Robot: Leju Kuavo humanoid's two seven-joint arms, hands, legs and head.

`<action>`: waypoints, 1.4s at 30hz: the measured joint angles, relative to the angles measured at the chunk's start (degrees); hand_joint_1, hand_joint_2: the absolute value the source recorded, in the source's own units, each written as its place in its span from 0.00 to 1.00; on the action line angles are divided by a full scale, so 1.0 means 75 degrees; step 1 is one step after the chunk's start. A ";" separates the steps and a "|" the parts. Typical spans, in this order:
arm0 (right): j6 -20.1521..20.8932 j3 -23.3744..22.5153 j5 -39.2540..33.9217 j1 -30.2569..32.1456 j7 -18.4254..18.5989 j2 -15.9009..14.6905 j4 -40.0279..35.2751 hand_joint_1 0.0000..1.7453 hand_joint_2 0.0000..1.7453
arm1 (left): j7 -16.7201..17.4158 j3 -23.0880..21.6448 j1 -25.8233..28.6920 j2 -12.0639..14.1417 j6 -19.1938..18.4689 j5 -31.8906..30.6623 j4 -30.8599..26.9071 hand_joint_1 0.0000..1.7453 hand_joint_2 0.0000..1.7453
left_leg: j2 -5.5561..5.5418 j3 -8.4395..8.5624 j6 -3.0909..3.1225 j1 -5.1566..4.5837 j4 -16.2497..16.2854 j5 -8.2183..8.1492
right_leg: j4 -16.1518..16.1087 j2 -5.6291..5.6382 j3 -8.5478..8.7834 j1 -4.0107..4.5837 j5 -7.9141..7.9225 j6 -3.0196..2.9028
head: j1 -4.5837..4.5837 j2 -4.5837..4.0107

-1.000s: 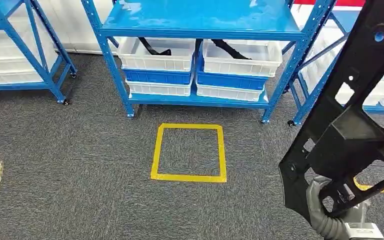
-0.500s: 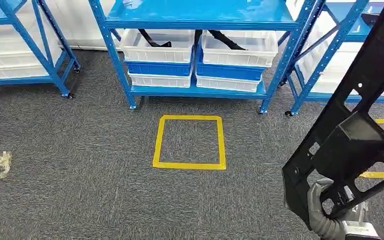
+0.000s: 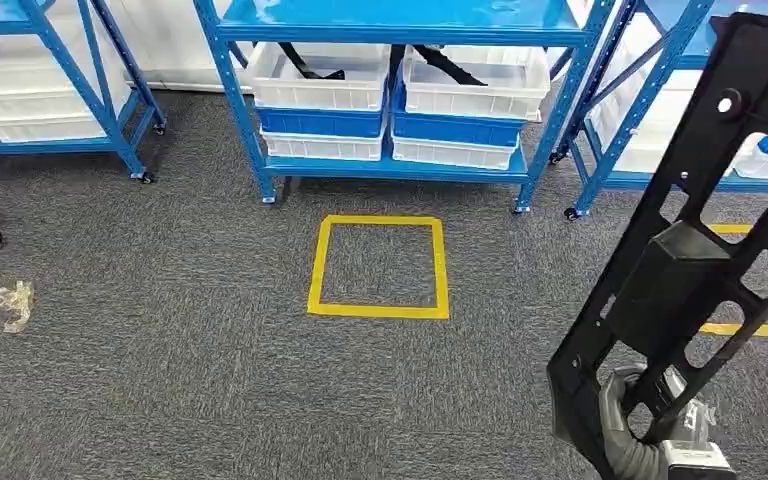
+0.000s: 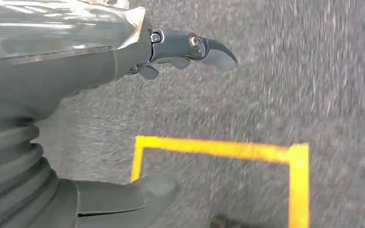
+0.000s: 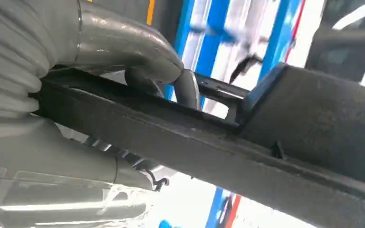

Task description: Take the parts from the cabinet and place them on the table.

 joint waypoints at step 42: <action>0.0236 0.0609 0.0078 -0.1588 -0.0811 -0.0370 0.0009 1.00 1.00 | -0.1472 0.1108 -0.1202 0.0166 -0.0096 0.0574 0.1746 0.00 1.00 | 0.0092 -0.0636 0.0112 -0.0010 0.0097 0.0514 | -0.0157 0.0054 0.0728 -0.0021 -0.0692 0.0119 | 0.0093 0.0000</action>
